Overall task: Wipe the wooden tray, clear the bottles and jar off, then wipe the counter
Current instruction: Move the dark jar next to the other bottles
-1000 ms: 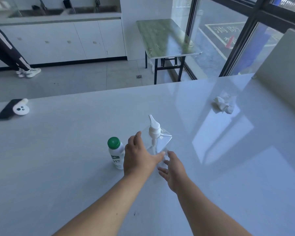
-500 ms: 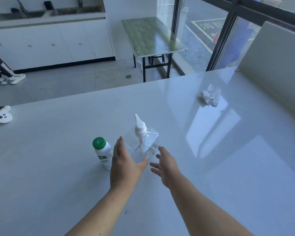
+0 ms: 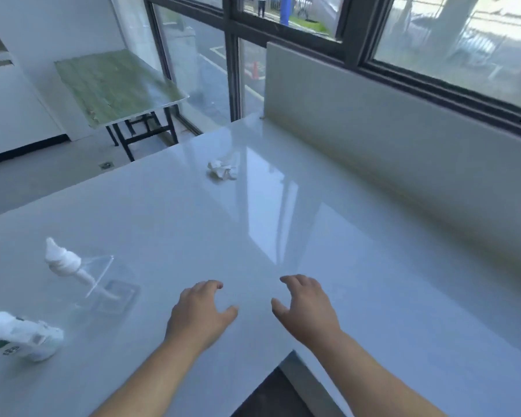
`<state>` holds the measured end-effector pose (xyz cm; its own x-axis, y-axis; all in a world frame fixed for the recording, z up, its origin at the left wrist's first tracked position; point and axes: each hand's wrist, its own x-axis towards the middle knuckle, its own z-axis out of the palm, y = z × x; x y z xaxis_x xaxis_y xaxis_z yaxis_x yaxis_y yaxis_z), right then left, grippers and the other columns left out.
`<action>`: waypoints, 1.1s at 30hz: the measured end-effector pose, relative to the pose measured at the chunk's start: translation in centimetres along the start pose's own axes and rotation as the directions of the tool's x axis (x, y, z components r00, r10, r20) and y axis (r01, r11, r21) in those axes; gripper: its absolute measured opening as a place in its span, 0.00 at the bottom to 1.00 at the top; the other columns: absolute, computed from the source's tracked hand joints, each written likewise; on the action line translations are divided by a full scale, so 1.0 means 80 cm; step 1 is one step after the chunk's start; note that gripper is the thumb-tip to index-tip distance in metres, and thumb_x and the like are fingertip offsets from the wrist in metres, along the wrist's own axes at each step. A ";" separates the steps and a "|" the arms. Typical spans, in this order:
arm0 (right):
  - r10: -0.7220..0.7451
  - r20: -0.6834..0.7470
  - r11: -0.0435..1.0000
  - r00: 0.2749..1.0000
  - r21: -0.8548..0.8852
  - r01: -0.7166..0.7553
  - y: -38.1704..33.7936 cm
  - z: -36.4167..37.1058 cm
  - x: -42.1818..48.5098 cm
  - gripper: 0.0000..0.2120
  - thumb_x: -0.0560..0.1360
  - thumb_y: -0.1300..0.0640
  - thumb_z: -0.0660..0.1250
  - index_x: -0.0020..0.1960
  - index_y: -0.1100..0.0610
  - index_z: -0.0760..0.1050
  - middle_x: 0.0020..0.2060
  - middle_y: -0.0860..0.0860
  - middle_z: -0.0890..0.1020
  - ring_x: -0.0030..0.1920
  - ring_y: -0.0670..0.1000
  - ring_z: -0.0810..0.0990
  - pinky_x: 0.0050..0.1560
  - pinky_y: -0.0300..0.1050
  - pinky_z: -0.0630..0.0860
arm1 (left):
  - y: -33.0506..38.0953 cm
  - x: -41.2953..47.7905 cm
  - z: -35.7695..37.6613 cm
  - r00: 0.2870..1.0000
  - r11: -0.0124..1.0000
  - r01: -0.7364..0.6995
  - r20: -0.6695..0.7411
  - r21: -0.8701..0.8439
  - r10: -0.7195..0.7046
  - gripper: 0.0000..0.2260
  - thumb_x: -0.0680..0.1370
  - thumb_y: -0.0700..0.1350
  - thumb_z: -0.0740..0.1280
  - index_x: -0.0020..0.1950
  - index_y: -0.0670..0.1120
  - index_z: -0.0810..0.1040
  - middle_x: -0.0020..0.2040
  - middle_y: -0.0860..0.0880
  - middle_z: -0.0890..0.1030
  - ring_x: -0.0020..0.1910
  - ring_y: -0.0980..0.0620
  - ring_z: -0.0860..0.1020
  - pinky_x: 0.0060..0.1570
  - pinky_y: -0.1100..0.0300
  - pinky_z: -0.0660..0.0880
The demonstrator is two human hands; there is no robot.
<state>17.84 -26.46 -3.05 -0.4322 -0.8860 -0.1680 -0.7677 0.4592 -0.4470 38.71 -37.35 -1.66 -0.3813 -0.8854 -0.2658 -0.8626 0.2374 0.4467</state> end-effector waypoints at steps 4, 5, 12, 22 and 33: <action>0.182 -0.120 0.983 0.976 0.033 -0.180 0.136 -0.070 -0.060 0.29 0.77 0.37 0.60 0.74 0.48 0.69 0.71 0.44 0.74 0.74 0.50 0.66 0.71 0.48 0.67 | 0.153 0.011 0.043 0.971 0.967 -0.231 0.081 0.105 0.223 0.29 0.73 0.67 0.67 0.72 0.56 0.71 0.71 0.59 0.73 0.72 0.52 0.66 0.62 0.52 0.72; 0.230 -0.144 0.973 0.962 0.054 -0.224 0.168 -0.086 -0.078 0.29 0.77 0.37 0.60 0.74 0.48 0.69 0.71 0.44 0.74 0.74 0.50 0.66 0.70 0.48 0.67 | 0.196 0.007 0.059 0.956 0.952 -0.285 0.104 0.114 0.274 0.30 0.73 0.67 0.66 0.72 0.56 0.71 0.71 0.59 0.73 0.72 0.52 0.66 0.62 0.52 0.73; 0.530 -0.269 0.846 0.804 0.228 -0.482 0.371 -0.171 -0.237 0.28 0.78 0.37 0.59 0.73 0.49 0.71 0.70 0.44 0.74 0.71 0.49 0.67 0.68 0.46 0.69 | 0.472 -0.083 0.204 0.767 0.791 -0.610 0.284 0.045 0.575 0.30 0.72 0.66 0.67 0.72 0.58 0.69 0.72 0.60 0.71 0.72 0.55 0.64 0.60 0.54 0.71; 0.864 -0.284 0.502 0.415 0.535 -0.680 0.602 -0.230 -0.450 0.22 0.78 0.41 0.64 0.68 0.50 0.74 0.66 0.46 0.77 0.68 0.50 0.70 0.61 0.48 0.73 | 0.738 -0.264 0.398 0.501 0.580 -0.814 0.466 -0.032 0.729 0.40 0.69 0.69 0.70 0.77 0.56 0.64 0.74 0.54 0.70 0.73 0.51 0.67 0.63 0.51 0.71; 0.881 0.344 -0.368 0.323 0.930 0.015 0.757 -0.250 -0.477 0.02 0.77 0.53 0.64 0.46 0.48 0.72 0.43 0.46 0.71 0.34 0.48 0.74 0.37 0.40 0.71 | 0.881 -0.341 0.547 0.425 0.488 -0.873 0.473 -0.013 0.772 0.48 0.64 0.66 0.77 0.78 0.53 0.61 0.77 0.49 0.65 0.71 0.43 0.66 0.67 0.48 0.70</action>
<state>-21.58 36.44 -6.15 -0.6537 0.0961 -0.7507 0.7162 -0.2419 -0.6546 -26.22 21.03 -0.31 -0.9850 -0.0037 -0.1726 -0.0840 0.8836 0.4607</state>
